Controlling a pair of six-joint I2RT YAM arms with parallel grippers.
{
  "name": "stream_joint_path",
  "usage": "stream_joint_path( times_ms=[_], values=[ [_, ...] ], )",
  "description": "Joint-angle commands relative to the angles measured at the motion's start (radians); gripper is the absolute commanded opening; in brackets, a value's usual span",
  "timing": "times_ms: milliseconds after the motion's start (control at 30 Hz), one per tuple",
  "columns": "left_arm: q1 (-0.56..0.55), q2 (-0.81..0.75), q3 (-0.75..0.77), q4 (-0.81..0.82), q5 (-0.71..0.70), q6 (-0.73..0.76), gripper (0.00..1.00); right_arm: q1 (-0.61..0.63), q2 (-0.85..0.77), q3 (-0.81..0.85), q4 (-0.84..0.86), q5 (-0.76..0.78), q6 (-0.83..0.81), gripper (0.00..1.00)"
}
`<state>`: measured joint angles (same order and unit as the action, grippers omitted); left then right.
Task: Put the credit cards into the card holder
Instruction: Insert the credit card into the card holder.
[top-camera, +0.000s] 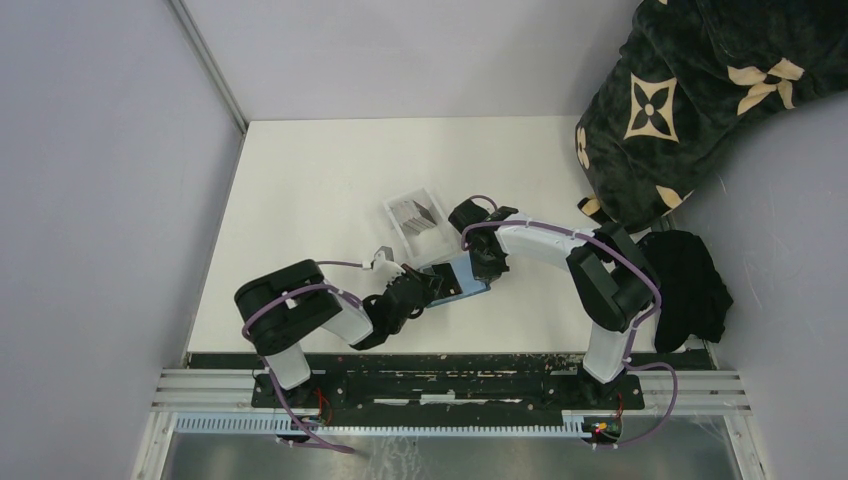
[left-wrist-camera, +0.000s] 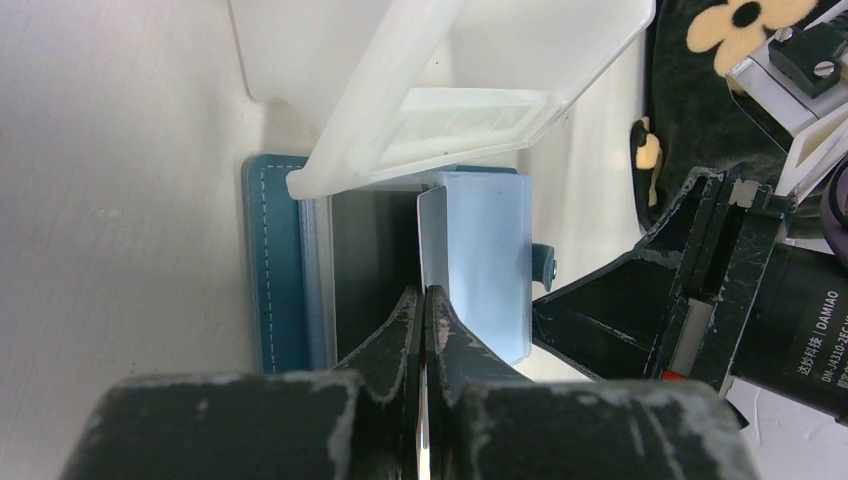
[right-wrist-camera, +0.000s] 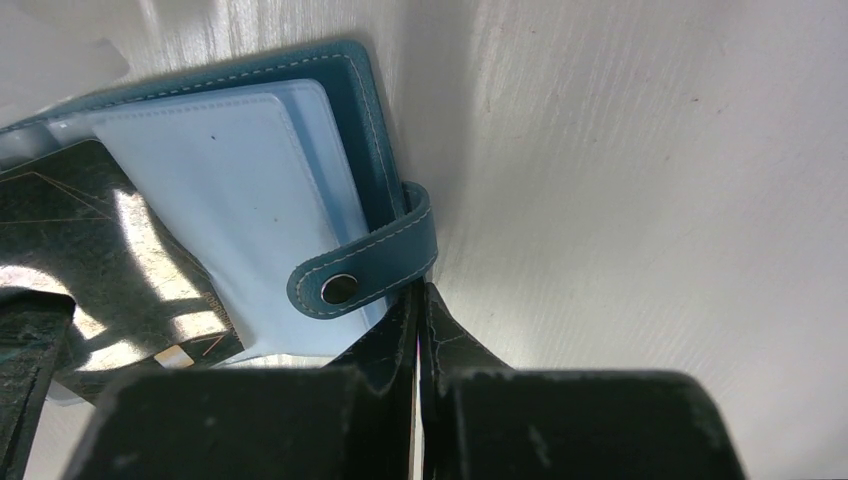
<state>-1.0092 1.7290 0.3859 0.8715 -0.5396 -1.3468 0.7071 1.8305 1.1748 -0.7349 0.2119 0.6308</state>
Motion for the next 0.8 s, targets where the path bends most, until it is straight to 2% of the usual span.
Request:
stream_joint_path(
  times_ms=[0, 467, 767],
  values=[
    [0.001, 0.03, 0.003, -0.053, 0.012, -0.006, 0.03, 0.005, 0.044, 0.001, -0.015, 0.013, 0.003, 0.01],
    [-0.007, 0.024, 0.039, -0.233, -0.001, -0.039, 0.03, 0.005, 0.049, 0.009, -0.023, 0.02, -0.006, 0.01],
    [-0.01, 0.046, 0.073, -0.241, 0.016, -0.009, 0.03, 0.005, 0.056, 0.017, -0.027, 0.02, -0.013, 0.01]
  ],
)
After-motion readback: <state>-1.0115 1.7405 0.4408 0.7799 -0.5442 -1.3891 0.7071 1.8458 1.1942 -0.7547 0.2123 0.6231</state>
